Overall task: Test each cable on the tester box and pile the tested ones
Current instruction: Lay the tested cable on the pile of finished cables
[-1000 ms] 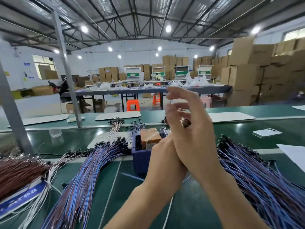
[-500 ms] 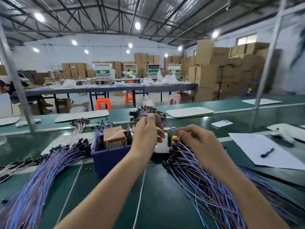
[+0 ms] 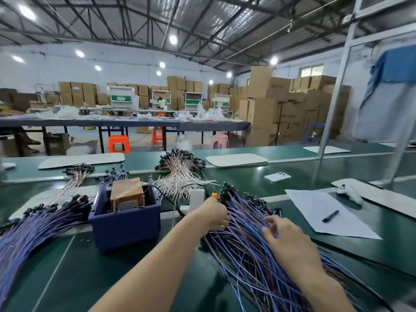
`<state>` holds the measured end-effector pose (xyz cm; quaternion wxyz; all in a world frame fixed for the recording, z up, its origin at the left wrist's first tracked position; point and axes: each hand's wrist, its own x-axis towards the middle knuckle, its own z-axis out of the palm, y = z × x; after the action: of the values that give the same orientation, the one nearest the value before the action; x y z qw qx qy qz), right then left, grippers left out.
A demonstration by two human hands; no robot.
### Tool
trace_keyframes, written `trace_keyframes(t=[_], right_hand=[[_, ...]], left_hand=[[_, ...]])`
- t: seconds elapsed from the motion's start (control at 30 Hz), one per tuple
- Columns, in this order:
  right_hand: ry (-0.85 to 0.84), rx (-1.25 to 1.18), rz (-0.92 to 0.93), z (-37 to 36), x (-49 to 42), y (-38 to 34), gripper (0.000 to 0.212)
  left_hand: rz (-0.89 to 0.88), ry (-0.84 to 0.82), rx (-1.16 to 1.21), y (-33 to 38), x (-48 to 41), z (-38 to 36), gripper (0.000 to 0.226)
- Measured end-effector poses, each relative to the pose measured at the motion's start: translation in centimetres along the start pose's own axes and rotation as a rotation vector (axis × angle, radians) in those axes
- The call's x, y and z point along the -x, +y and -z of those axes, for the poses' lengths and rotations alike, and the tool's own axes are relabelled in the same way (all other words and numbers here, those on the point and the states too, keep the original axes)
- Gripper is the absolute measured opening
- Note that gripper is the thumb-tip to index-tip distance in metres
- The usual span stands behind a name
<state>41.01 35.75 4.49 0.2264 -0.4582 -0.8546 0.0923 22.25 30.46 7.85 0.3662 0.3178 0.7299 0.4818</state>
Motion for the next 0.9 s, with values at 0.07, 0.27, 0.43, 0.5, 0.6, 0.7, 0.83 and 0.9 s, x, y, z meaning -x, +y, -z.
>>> trace_keyframes(t=[0.07,0.27,0.43,0.5,0.6,0.7,0.83,0.9], right_hand=[[0.055,-0.021,0.006,-1.4,0.8,-0.3,0.031],[0.191,-0.292,0.220,-5.3,2.8,-6.3,0.022],[0.030,-0.512,0.419,-9.6,4.1,-12.9,0.019],[-0.001,-0.583,0.455,-11.5,4.5,-15.5,0.018],[-0.038,-0.644,0.487,-13.9,4.8,-18.6,0.020],[-0.048,-0.597,0.563,-15.9,5.4,-20.4,0.018],[-0.077,-0.538,0.608,-17.6,5.4,-20.9,0.022],[-0.100,-0.518,0.606,-17.8,5.0,-20.7,0.029]], left_hand=[[-0.017,-0.083,-0.040,-1.6,0.6,0.7,0.016],[-0.027,-0.161,-0.109,-6.6,3.8,6.8,0.027],[0.000,-0.072,-0.238,-11.7,7.4,13.0,0.028],[0.005,0.077,-0.264,-13.8,8.8,15.5,0.024],[-0.045,0.336,-0.274,-16.7,11.2,19.2,0.023],[-0.108,0.578,-0.293,-18.5,13.2,22.8,0.025],[-0.105,0.840,-0.364,-19.9,14.3,28.0,0.022],[-0.060,0.863,-0.492,-20.3,14.1,29.9,0.021]])
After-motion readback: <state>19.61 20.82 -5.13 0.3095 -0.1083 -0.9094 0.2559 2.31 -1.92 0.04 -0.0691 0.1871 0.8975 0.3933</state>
